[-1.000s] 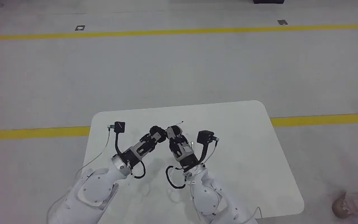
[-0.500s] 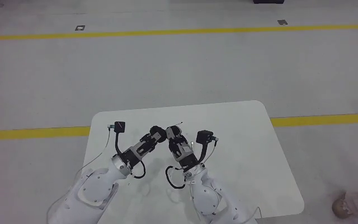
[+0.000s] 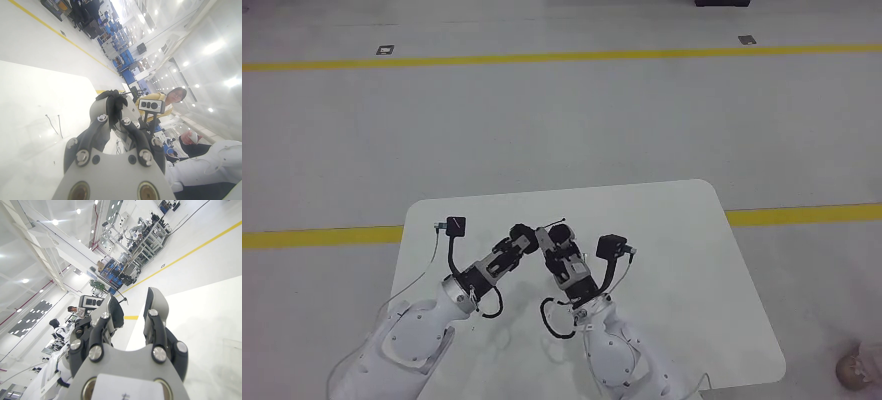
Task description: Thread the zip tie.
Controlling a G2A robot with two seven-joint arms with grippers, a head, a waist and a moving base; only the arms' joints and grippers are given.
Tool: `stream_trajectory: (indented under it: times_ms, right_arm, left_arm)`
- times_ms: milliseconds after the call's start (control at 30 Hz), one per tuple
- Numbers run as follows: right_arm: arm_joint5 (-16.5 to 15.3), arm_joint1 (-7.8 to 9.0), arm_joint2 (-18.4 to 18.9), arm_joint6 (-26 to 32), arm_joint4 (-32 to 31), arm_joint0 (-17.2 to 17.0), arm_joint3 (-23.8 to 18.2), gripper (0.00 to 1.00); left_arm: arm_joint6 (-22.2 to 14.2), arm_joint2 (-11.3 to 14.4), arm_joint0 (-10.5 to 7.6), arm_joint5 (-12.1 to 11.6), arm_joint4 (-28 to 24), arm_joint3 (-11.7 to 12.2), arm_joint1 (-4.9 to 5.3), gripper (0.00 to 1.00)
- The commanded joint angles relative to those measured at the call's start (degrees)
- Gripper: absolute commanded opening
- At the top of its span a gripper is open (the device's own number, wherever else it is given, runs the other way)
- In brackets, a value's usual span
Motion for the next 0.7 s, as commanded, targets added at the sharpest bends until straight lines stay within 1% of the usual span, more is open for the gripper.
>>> stream_trajectory:
  times_ms: [0,67,100,167,200,233,267,300,333,367,433,467,500,667]
  right_arm:
    - [-0.4,0.1,0.4,-0.4,-0.7,-0.5,0.0,0.37]
    - [-1.5,0.35,1.0,-1.4,-2.4,-1.4,0.1,0.42]
    - [-2.1,0.61,1.9,-2.9,-4.9,-2.2,0.5,0.45]
    - [-3.0,0.91,3.0,-5.2,-6.9,-3.6,1.0,0.49]
    - [-2.8,1.09,3.9,-6.7,-8.6,-4.2,1.4,0.54]
    - [-2.7,1.31,4.6,-8.8,-12.0,-4.8,1.8,0.66]
    - [-2.3,1.44,5.0,-10.4,-14.3,-5.2,2.2,0.79]
    - [-2.0,1.52,5.3,-11.8,-16.1,-5.5,2.5,0.93]
    - [-1.6,1.57,5.5,-13.2,-17.7,-5.7,2.7,1.0]
    - [-0.8,1.58,5.7,-15.0,-19.6,-5.7,3.2,1.0]
    - [-0.6,1.51,5.5,-17.8,-21.7,-5.3,3.9,1.0]
    - [-0.1,1.45,5.5,-20.2,-23.7,-4.6,4.7,1.0]
    - [0.3,1.41,5.4,-21.3,-25.2,-4.2,5.5,1.0]
    - [0.3,1.41,5.4,-21.3,-25.2,-4.2,5.5,1.0]
  left_arm:
    - [0.9,0.0,0.03,0.3,-0.5,0.1,-0.08,0.0]
    - [1.3,-0.1,-0.14,1.1,-1.7,-0.4,-0.18,0.0]
    - [1.5,-0.1,-0.23,1.7,-3.0,-0.9,-0.25,0.0]
    - [1.2,0.0,-0.3,2.8,-5.6,-1.8,-0.36,0.0]
    - [1.1,-0.1,-0.39,3.6,-7.2,-2.4,-0.41,0.0]
    - [0.4,0.0,-0.45,4.3,-8.6,-3.0,-0.44,0.0]
    - [0.1,0.1,-0.29,5.2,-11.4,-3.6,-0.54,0.0]
    - [-0.5,0.0,-0.43,6.0,-12.6,-4.1,-0.55,0.0]
    - [-1.2,0.1,-0.44,6.7,-13.6,-4.5,-0.56,0.0]
    - [-1.6,0.3,-0.26,7.8,-16.6,-5.0,-0.66,0.0]
    - [-2.3,0.3,-0.25,9.2,-19.4,-5.4,-0.73,0.0]
    - [-2.5,0.5,-0.18,10.4,-21.4,-5.6,-0.81,0.0]
    - [-2.8,0.6,-0.32,11.3,-22.5,-5.9,-0.85,0.0]
    - [-3.1,0.7,-0.44,11.6,-22.4,-6.0,-0.85,0.0]
